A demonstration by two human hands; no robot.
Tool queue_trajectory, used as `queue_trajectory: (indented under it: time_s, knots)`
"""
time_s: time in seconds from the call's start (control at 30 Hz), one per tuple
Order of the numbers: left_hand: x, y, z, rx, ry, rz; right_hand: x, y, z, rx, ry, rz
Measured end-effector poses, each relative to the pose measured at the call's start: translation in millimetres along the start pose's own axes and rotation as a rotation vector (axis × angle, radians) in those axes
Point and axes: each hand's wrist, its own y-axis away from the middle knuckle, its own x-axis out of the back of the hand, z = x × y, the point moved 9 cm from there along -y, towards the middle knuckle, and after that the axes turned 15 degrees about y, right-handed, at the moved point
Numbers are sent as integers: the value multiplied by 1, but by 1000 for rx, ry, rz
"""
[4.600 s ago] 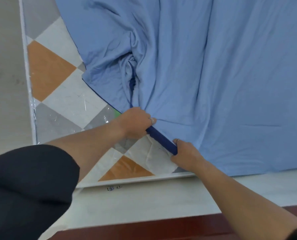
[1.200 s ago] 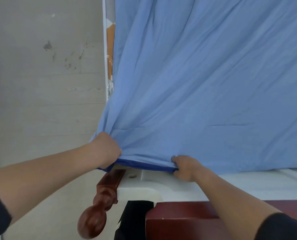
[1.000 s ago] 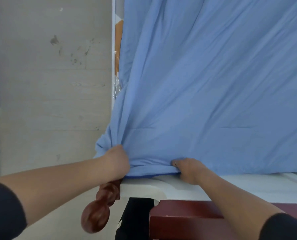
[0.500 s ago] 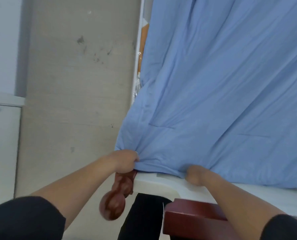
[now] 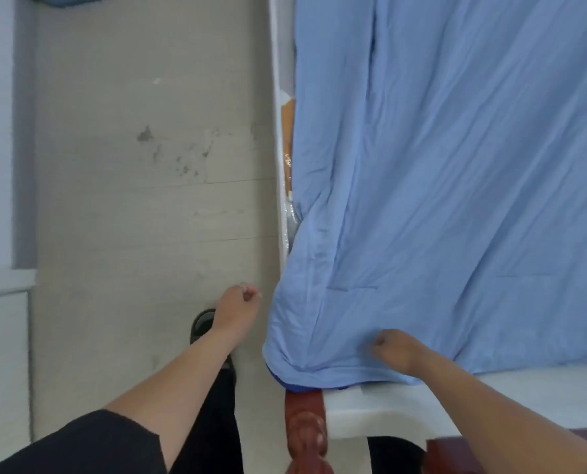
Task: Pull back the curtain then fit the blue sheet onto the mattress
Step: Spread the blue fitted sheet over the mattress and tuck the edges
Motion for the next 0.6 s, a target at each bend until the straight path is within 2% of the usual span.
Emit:
queue_trajectory:
  time_s: [0.07, 0.13, 0.23, 0.3, 0.37, 0.4, 0.5, 0.57, 0.6]
  knots:
    - [-13, -27, 27, -75, -13, -49, -17, -17, -11, -78, -115, 23]
    - [-30, -39, 46, -102, -50, -180, -31, -29, -23, -186, -110, 79]
    - [-70, -24, 44, 69, -69, -571, -38, -37, -35, -341, -166, 153]
    - [-85, -9, 39, 56, -212, -725, -41, -28, -42, -396, -271, 145]
    - [-91, -5, 39, -38, -341, -721, -33, -12, -50, -401, -344, 203]
    - [-88, -4, 44, -67, -361, -666, -25, -3, -60, -362, -386, 249]
    - [-77, -6, 50, 19, -190, -486, -17, 16, -112, -143, -407, 249]
    - [-78, 7, 61, 74, -101, -502, -27, 31, -147, -92, -423, 173]
    - [-82, 17, 67, 91, -86, -556, -30, 36, -157, -113, -446, 190]
